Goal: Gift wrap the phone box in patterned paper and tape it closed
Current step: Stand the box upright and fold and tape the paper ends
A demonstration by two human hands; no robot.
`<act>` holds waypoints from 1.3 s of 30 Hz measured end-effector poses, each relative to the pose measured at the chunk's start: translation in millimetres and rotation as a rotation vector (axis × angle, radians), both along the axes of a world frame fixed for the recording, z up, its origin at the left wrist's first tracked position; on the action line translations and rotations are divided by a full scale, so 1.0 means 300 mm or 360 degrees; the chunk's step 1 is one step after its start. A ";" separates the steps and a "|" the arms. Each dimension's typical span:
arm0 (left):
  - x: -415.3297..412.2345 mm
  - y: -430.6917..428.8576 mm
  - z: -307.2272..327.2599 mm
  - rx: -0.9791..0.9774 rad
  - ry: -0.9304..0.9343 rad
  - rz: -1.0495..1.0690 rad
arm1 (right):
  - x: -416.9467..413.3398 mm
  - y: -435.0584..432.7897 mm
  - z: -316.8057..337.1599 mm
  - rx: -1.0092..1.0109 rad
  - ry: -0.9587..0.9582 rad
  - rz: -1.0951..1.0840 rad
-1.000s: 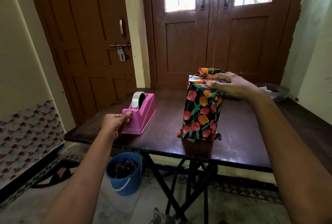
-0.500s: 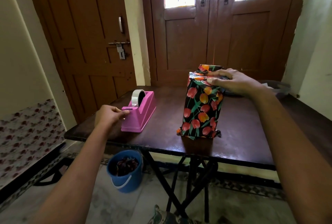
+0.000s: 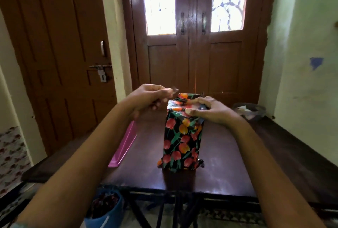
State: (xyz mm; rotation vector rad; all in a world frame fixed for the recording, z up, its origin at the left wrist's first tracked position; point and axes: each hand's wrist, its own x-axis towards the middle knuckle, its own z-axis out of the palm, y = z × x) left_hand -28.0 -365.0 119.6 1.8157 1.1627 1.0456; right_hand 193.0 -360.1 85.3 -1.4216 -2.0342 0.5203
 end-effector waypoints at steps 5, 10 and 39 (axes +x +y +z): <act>0.131 0.080 0.075 -0.0062 0.0630 -0.0053 | 0.005 0.019 -0.005 0.0076 -0.0017 -0.0051; 0.156 0.112 0.098 -0.0098 0.0902 -0.0052 | -0.001 0.037 -0.012 0.0129 -0.0031 -0.0054; 0.225 0.243 0.150 -0.0585 0.2218 0.0243 | -0.022 0.037 -0.004 0.0119 -0.0099 -0.0029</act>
